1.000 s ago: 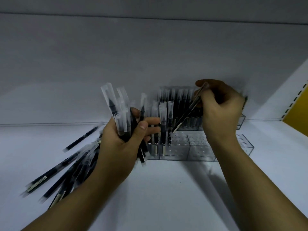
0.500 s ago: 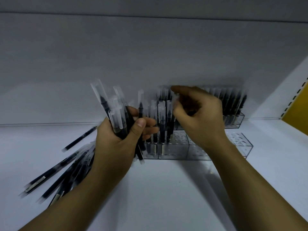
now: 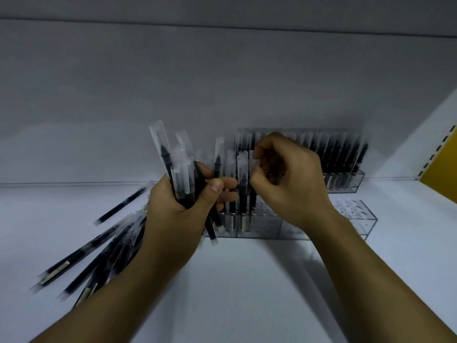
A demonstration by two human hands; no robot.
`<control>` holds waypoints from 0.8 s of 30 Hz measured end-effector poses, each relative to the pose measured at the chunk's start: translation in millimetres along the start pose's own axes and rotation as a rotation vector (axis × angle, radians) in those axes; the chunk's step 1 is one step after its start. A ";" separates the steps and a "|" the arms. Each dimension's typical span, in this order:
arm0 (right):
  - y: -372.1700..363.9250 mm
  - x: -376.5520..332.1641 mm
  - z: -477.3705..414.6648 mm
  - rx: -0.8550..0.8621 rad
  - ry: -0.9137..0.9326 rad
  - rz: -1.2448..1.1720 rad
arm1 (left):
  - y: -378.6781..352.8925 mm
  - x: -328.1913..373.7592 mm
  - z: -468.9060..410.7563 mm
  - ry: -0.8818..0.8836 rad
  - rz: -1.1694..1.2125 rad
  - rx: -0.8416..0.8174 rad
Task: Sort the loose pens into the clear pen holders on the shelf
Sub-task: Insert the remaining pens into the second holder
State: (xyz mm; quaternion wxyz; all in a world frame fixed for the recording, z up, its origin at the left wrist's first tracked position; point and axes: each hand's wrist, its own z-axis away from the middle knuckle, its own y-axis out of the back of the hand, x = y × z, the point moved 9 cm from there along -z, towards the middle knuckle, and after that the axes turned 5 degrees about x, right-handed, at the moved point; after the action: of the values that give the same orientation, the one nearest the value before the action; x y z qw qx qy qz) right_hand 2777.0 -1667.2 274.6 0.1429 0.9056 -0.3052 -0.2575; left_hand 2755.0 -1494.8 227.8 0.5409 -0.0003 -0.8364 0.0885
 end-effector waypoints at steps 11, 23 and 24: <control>-0.1 -14.9 2.0 0.057 -0.188 -0.536 | -6.2 -2.4 3.3 -0.032 -0.115 -0.043; -4.3 -3.0 6.3 0.124 -0.355 -0.522 | -3.3 0.2 3.5 -0.035 -0.138 -0.014; -1.6 -1.6 6.0 0.155 -0.363 -0.533 | -3.7 0.5 4.1 -0.028 -0.127 -0.021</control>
State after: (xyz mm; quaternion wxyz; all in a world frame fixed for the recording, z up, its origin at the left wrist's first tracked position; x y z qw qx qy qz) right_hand 2773.4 -1665.6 269.6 -0.0554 0.9011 -0.0967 -0.4190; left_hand 2751.5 -1499.0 227.1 0.5336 0.0483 -0.8432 0.0452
